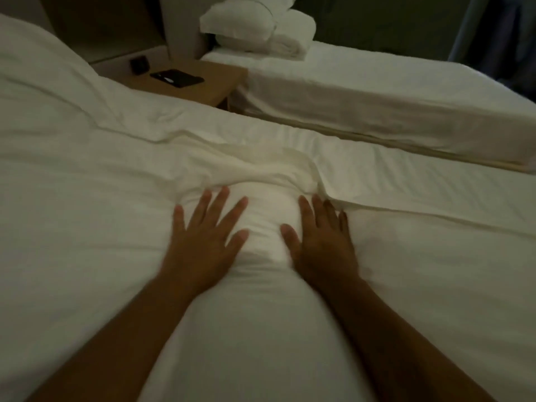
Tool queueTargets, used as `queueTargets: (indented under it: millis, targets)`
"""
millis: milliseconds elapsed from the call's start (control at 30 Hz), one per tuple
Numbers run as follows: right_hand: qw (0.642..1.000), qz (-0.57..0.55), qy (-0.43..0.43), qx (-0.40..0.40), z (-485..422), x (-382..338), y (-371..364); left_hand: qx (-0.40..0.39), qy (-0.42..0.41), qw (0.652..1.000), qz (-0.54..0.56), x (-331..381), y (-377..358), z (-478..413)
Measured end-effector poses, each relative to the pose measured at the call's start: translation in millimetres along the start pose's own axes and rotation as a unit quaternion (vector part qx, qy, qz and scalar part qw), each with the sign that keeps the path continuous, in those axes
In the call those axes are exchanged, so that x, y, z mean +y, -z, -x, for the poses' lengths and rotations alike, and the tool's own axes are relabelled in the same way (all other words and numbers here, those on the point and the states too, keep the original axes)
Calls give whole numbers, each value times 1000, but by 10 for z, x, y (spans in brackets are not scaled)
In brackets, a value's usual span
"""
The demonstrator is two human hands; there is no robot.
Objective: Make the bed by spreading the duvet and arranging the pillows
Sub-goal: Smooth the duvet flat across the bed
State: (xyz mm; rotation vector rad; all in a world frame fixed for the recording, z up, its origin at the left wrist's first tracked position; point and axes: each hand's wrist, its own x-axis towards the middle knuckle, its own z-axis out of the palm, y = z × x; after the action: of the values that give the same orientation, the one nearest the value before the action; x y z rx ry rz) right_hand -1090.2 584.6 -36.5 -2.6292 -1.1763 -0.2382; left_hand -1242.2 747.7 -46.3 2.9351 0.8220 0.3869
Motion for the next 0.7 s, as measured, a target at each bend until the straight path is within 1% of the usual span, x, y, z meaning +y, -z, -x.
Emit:
queueTargets:
  millis: [67,167,267,300,333,367,400,433,500,533,600,700]
  targets:
    - [1000,-8,-4,28,-26,-14,-87,-17,9,1000,-16,58,-7,-26]
    - [1000,-6,18,-18,95,-57,84,-83,55,995,-24,200,163,96]
    - [995,21,83,-54,376,19,465,-172,160,972,-5,420,471,114]
    - [993,30,103,-58,513,108,613,-162,181,970,16,554,558,143]
    - [991,41,112,-60,656,261,737,-124,181,974,50,752,621,175]
    - [990,52,117,-56,799,465,849,-92,157,980,87,1004,649,195]
    - [990,60,119,-51,942,715,959,-92,116,983,106,1315,645,232]
    - [991,57,117,-42,1071,1005,1039,-105,67,986,109,1630,583,300]
    - [994,60,85,-35,1281,1646,1109,-107,-18,993,51,2110,391,441]
    - [995,66,62,-46,1367,1938,1117,-91,-31,995,22,2231,306,506]
    - [995,69,28,-63,1471,2384,1113,-50,-8,999,-15,2167,88,548]
    - [993,109,4,-41,1526,2957,1171,-25,3,1000,11,2030,-41,538]
